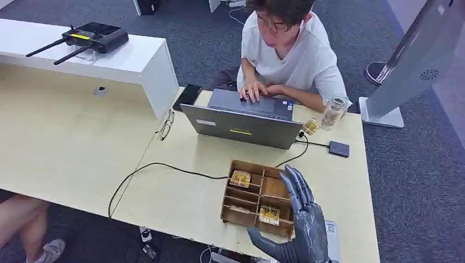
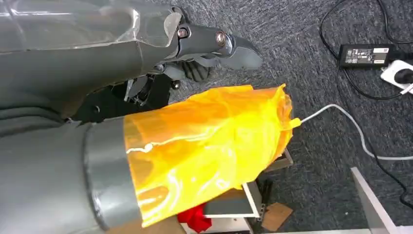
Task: Pass the card to the sensor for recognition and then transmit it.
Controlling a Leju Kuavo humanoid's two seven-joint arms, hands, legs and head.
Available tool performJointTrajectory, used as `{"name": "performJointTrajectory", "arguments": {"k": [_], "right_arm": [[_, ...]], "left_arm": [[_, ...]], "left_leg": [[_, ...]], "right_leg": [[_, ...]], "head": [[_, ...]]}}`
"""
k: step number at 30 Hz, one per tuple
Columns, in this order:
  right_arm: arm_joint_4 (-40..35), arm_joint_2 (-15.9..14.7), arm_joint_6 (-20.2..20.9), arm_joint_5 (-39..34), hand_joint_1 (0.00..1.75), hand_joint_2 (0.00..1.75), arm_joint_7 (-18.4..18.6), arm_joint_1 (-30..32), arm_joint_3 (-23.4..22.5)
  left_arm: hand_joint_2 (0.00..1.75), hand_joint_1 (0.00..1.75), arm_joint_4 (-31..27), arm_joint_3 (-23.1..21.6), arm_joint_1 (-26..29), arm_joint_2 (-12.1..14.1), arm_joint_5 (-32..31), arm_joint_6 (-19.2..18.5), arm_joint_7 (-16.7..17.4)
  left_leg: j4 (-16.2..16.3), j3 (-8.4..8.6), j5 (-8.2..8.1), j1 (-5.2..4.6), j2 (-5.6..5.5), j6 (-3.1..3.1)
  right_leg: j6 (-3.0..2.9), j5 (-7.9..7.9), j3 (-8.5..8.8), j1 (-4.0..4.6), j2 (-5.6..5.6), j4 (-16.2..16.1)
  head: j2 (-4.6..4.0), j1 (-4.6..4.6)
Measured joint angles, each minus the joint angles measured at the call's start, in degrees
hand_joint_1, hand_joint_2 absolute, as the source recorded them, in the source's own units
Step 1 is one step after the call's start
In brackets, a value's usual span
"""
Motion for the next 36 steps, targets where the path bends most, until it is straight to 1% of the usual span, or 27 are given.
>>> {"name": "performJointTrajectory", "arguments": {"k": [3,14,18,25,36], "right_arm": [[0.00,-0.20,-0.39,1.16,0.00,1.75,0.57,0.40,0.00],[0.85,-1.92,-0.81,11.48,0.00,1.75,8.29,0.78,0.57],[1.73,-2.75,-0.11,14.29,0.00,1.75,11.21,0.72,0.96],[3.24,-3.65,1.27,15.87,0.00,1.75,13.16,0.31,1.51],[6.10,-3.72,3.69,15.34,0.00,1.75,14.10,-2.90,2.58]], "left_arm": [[0.00,0.00,0.00,0.04,-0.01,0.00,0.00,-0.07,0.02],[0.00,0.00,0.00,0.09,-0.07,0.02,-0.83,-0.22,0.77],[0.00,0.00,0.00,0.09,-0.13,0.04,-1.11,-0.22,0.81],[0.00,0.00,0.00,0.09,-0.16,0.04,-1.57,-0.22,0.79],[0.00,0.00,0.00,0.09,-0.29,0.07,-2.18,-0.15,0.77]], "left_leg": [[0.00,0.00,0.00,0.00,0.00,0.00],[0.00,0.00,0.00,0.00,0.00,0.00],[0.00,-0.01,0.00,0.00,0.00,0.00],[0.00,-0.01,0.00,0.00,0.00,0.00],[0.00,-0.01,0.00,0.00,0.00,0.00]], "right_leg": [[0.00,0.00,-0.01,0.00,0.01,0.00],[0.00,0.00,0.00,0.00,0.00,0.00],[0.00,0.00,0.00,0.00,0.00,0.00],[0.00,0.00,0.00,0.00,0.00,0.00],[0.00,0.00,0.01,0.00,0.00,0.00]], "head": [[0.00,0.00],[0.00,0.00],[0.00,0.00],[0.00,-0.02],[0.00,0.00]]}}
